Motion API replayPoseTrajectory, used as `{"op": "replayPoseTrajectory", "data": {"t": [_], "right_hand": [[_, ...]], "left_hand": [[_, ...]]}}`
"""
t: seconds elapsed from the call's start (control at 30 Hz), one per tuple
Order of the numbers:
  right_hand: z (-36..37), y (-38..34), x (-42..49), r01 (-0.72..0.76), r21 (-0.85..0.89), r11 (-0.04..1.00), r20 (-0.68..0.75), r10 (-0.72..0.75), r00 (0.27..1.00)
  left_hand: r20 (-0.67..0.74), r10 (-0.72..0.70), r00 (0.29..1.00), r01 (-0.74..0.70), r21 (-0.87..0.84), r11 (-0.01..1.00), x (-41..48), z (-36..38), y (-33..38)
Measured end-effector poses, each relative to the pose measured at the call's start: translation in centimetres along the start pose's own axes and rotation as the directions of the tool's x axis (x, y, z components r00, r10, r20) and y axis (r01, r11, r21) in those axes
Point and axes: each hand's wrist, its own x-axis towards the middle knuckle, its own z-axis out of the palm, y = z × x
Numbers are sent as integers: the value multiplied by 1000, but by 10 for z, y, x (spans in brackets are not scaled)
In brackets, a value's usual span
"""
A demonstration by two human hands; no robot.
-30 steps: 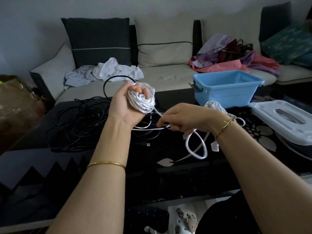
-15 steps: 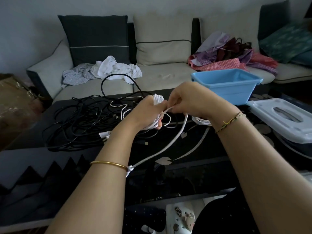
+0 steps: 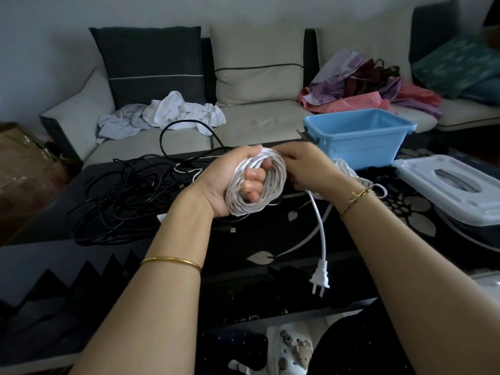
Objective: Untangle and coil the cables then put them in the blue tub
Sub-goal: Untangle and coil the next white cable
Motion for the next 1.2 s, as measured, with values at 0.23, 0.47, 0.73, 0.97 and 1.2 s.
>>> {"op": "replayPoseTrajectory", "data": {"t": [0.23,0.47,0.73,0.97,1.2], "right_hand": [[31,5,-3,72,-440,895,323,83,943],[49,-34,-9,348,-555,756,626,103,773],[9,-55,-11,341,-527,778,238,-251,938],[-7,-35,-13,280,-81,957,39,-277,960],[-5,-7,-9,146,254,956,131,-184,974]], "left_hand": [[-253,222,942,-322,-483,814,-3,-13,5],[-664,260,701,-547,-267,793,14,-33,1],[-512,475,715,-176,526,832,7,-18,-9],[-133,110,985,-67,289,955,7,6,-9],[5,-52,999,52,38,998,7,15,-8]]}}
